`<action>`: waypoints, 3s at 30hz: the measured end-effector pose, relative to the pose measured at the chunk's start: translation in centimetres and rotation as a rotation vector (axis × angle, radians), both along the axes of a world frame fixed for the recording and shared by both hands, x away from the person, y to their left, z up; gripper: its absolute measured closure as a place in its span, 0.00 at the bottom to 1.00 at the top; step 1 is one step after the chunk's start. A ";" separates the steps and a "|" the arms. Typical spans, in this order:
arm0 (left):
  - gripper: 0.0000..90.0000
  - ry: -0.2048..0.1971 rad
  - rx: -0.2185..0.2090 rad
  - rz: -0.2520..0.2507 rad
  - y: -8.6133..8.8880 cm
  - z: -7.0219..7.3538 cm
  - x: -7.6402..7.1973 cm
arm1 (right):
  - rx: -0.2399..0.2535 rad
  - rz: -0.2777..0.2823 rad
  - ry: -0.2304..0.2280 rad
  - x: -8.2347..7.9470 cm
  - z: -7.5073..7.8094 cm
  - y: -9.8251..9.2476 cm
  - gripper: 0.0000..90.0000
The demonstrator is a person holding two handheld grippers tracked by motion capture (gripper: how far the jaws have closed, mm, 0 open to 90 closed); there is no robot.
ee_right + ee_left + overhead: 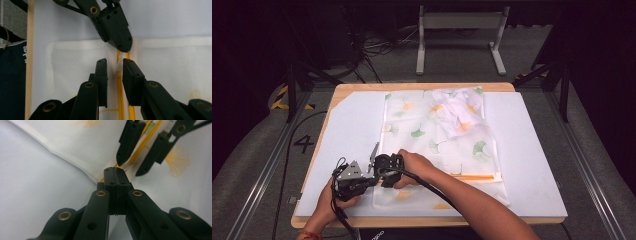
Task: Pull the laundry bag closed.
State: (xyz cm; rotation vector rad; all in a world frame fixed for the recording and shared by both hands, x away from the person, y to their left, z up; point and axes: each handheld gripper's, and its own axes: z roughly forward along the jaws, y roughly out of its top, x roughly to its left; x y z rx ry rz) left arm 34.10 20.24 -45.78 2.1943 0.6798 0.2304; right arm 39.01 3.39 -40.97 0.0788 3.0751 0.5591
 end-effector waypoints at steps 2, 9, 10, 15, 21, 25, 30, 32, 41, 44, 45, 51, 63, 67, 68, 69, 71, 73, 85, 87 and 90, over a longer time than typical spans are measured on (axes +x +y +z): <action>1.00 0.000 0.001 -0.003 0.0 0.0 0.0 | 0.003 -0.012 -0.002 0.3 0.4 -0.2 0.86; 1.00 -0.001 -0.001 -0.005 0.1 0.0 0.0 | -0.017 -0.003 -0.003 0.5 -0.5 0.3 0.88; 1.00 -0.001 -0.002 -0.004 0.0 0.0 0.0 | -0.038 -0.002 -0.020 0.4 -0.7 0.5 0.88; 1.00 0.001 -0.007 -0.002 0.0 0.0 0.0 | -0.046 0.021 -0.043 0.3 -0.8 0.7 0.88; 1.00 0.015 -0.026 0.005 0.1 -0.1 0.0 | -0.113 0.056 -0.042 0.3 -0.7 1.6 0.88; 1.00 0.024 -0.030 0.000 0.3 -0.1 0.2 | -0.148 0.051 -0.010 0.8 -0.6 2.1 0.91; 1.00 0.040 -0.045 0.006 0.3 -0.1 0.3 | -0.118 0.058 -0.013 0.7 -0.7 1.8 0.93; 1.00 0.040 -0.042 0.003 0.3 -0.1 0.3 | -0.100 0.056 -0.016 0.7 -0.7 1.5 0.93; 1.00 0.031 -0.022 -0.006 0.3 -0.1 0.3 | -0.096 0.056 -0.050 0.3 -0.6 0.5 0.94; 1.00 0.028 -0.021 -0.007 0.3 -0.1 0.3 | -0.097 0.056 -0.063 0.1 -0.6 -0.2 0.94; 1.00 0.028 -0.023 -0.005 0.3 -0.1 0.2 | -0.101 0.058 -0.071 0.1 -0.6 -0.4 0.94; 1.00 0.026 -0.021 -0.008 0.3 -0.1 0.3 | -0.103 0.049 -0.089 -0.2 -0.5 -2.3 0.94; 1.00 0.027 -0.020 -0.009 0.3 -0.1 0.3 | -0.099 -0.001 -0.101 -0.4 -0.4 -7.3 0.94; 1.00 0.026 -0.020 -0.008 0.3 -0.1 0.3 | -0.095 -0.025 -0.105 -0.6 -0.4 -9.4 0.94; 1.00 0.025 -0.020 -0.008 0.3 -0.1 0.3 | -0.093 -0.035 -0.104 -0.7 -0.4 -10.3 0.94; 1.00 0.025 -0.020 -0.008 0.3 -0.1 0.3 | -0.094 -0.035 -0.106 -0.8 -0.3 -10.7 0.94; 1.00 0.025 -0.019 -0.008 0.3 -0.1 0.3 | -0.086 -0.052 -0.103 -0.8 -0.3 -11.7 0.94; 1.00 0.025 -0.019 -0.008 0.3 -0.1 0.3 | -0.089 -0.064 -0.105 -0.8 -0.3 -12.6 0.94; 1.00 0.023 -0.018 -0.008 0.3 -0.1 0.3 | -0.057 -0.137 -0.095 -1.1 -0.3 -16.9 0.94; 1.00 0.025 -0.020 -0.008 0.3 -0.1 0.3 | -0.052 -0.144 -0.097 -1.2 -0.2 -17.5 0.94; 1.00 0.026 -0.020 -0.007 0.3 -0.1 0.3 | -0.050 -0.162 -0.094 -1.3 -0.2 -18.3 0.93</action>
